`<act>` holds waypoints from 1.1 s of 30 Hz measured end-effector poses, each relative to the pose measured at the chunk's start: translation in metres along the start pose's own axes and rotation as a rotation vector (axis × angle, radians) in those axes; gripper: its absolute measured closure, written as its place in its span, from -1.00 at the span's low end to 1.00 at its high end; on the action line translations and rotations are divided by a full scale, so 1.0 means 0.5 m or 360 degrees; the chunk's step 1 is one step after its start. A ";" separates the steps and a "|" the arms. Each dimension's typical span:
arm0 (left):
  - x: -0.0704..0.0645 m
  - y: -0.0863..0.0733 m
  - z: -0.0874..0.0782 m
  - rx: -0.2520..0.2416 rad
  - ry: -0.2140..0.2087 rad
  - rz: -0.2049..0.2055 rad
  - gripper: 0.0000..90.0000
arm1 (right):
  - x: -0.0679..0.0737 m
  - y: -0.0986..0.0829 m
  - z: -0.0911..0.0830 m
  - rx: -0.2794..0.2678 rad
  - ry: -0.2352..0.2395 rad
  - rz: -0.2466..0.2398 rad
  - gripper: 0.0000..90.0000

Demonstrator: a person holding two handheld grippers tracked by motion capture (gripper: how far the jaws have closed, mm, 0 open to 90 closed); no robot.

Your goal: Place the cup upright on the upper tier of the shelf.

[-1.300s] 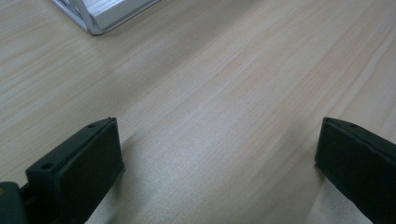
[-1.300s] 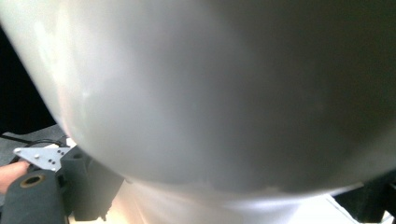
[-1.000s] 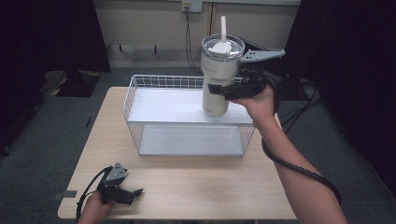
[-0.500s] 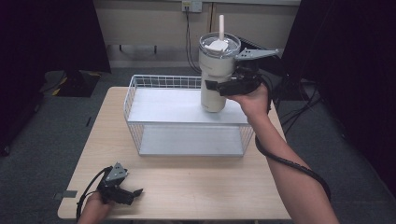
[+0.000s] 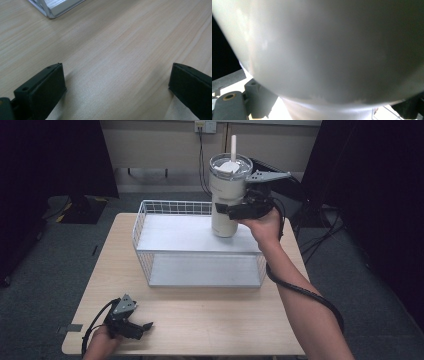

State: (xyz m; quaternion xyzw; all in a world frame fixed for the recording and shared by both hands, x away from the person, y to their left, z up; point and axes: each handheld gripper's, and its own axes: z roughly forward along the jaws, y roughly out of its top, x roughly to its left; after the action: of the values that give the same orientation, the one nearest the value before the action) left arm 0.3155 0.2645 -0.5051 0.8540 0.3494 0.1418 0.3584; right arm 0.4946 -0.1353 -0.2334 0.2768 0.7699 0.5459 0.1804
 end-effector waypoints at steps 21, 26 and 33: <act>0.000 0.000 0.000 0.0000 0.0000 0.0000 -1.00 | -0.003 -0.015 0.031 0.0007 -0.0054 0.0033 -0.76; 0.000 0.000 0.000 0.0000 0.0000 0.0000 -1.00 | -0.002 -0.023 0.039 -0.0005 -0.0059 0.0045 -0.76; 0.000 0.000 0.000 0.0000 0.0000 0.0000 -1.00 | -0.004 -0.030 0.044 -0.0017 -0.0066 0.0041 -0.76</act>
State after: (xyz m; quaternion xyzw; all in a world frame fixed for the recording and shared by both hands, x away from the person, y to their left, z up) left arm 0.3155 0.2645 -0.5051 0.8540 0.3493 0.1418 0.3584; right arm 0.5053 -0.1240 -0.2550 0.2970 0.7594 0.5465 0.1908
